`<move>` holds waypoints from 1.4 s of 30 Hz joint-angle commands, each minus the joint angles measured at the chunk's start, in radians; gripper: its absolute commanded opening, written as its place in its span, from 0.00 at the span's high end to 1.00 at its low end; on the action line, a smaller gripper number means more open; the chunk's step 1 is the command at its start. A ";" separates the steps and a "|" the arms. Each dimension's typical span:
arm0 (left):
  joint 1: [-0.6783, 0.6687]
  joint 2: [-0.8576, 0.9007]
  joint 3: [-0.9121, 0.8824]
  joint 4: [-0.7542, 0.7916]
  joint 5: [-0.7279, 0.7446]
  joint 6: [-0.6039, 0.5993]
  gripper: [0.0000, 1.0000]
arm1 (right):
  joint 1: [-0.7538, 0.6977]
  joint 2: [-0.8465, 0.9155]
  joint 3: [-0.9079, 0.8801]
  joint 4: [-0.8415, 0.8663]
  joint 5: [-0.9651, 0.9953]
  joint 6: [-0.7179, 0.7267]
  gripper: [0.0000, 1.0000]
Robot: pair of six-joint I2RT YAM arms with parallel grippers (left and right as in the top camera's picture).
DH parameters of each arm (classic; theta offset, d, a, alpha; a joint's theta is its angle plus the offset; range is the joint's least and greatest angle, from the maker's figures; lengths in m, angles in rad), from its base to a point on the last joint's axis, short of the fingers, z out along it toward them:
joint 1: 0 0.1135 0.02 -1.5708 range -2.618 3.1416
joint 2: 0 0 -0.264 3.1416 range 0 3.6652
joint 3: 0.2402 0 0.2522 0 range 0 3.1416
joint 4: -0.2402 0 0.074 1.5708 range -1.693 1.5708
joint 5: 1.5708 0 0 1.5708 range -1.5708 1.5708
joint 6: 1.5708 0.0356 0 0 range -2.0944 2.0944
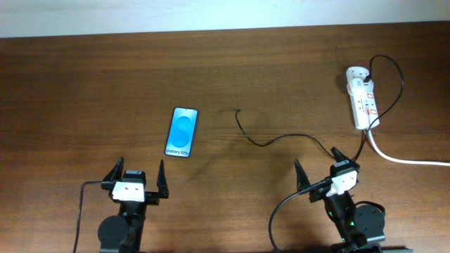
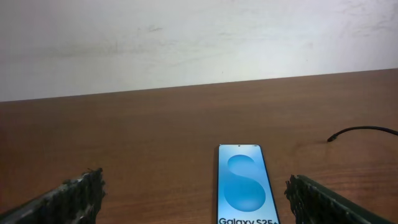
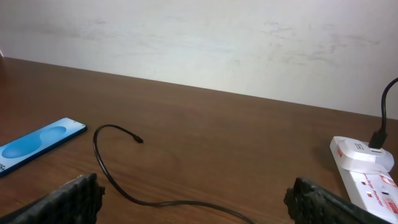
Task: Plug charger to phone and switch on socket
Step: 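Reach the left gripper down and grasp the blue phone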
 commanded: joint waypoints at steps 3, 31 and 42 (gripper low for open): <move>0.004 -0.010 -0.003 -0.005 0.013 0.019 0.01 | -0.005 -0.007 -0.005 -0.005 -0.016 0.000 0.02; 0.004 0.846 0.717 -0.171 0.007 -0.007 0.01 | -0.006 -0.007 -0.005 -0.005 -0.016 0.000 0.02; -0.003 1.617 1.655 -0.971 0.251 -0.007 0.01 | -0.005 -0.007 -0.005 -0.005 -0.016 0.000 0.02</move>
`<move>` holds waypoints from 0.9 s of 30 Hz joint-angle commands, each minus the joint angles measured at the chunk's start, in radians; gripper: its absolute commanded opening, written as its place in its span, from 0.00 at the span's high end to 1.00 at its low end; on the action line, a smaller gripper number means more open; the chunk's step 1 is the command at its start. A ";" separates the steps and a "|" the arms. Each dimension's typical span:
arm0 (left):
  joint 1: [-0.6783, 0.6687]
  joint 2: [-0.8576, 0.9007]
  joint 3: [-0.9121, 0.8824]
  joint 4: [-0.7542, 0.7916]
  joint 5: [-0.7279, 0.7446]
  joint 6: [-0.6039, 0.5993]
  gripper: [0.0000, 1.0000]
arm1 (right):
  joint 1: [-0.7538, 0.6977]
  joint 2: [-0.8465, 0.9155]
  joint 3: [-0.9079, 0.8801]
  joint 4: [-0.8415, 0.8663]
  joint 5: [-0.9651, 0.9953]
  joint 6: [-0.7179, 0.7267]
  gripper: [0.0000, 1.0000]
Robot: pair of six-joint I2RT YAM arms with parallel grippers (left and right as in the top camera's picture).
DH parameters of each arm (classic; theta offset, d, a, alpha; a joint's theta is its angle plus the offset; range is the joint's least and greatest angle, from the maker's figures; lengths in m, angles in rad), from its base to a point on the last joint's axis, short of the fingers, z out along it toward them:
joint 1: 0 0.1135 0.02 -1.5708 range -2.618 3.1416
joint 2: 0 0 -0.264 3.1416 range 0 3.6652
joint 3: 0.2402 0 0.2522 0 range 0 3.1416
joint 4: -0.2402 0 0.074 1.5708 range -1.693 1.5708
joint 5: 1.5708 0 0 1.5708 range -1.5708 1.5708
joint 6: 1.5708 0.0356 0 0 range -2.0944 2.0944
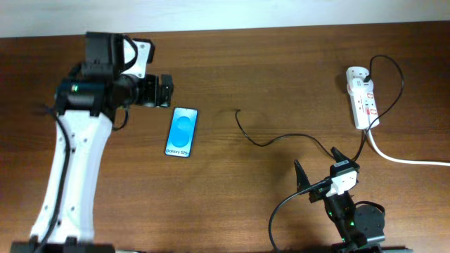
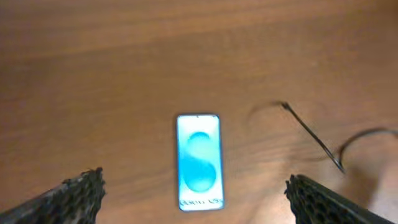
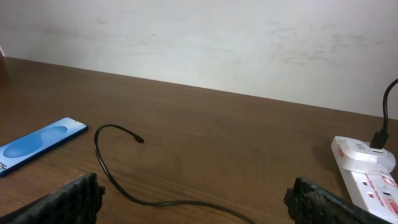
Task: Plug charger to phone and switch on socket
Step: 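Reach the left gripper down and grasp the blue phone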
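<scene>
A phone (image 1: 182, 132) with a lit blue screen lies flat on the wooden table, left of centre. My left gripper (image 1: 166, 91) hangs open in the air just beyond the phone's far end. In the left wrist view the phone (image 2: 199, 160) lies far below, between the spread fingers (image 2: 81, 196). A black charger cable (image 1: 264, 143) curls over the table, its free plug end (image 1: 238, 111) right of the phone. The cable runs back to a white power strip (image 1: 362, 97) at the far right. My right gripper (image 1: 316, 160) rests open near the front edge, holding nothing.
A thick white cord (image 1: 408, 160) leaves the power strip toward the right edge. Another black lead (image 1: 390, 67) loops from the plug in the strip's far end. A pale wall (image 3: 199, 37) borders the table's far side.
My left arm has risen from its rest at the front left and now reaches out above the phone's far end, looking down on it. Phone, cable, strip and right arm are unchanged.
</scene>
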 commanded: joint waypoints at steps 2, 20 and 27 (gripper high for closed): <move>-0.002 0.090 0.021 -0.031 0.081 -0.003 0.01 | -0.005 -0.007 -0.005 -0.005 -0.013 0.000 0.02; -0.197 0.590 0.019 -0.025 -0.257 -0.187 0.01 | -0.005 -0.007 -0.005 -0.005 -0.013 0.000 0.02; -0.197 0.623 0.016 0.021 -0.264 -0.186 0.00 | -0.005 -0.007 -0.005 -0.005 -0.013 0.000 0.02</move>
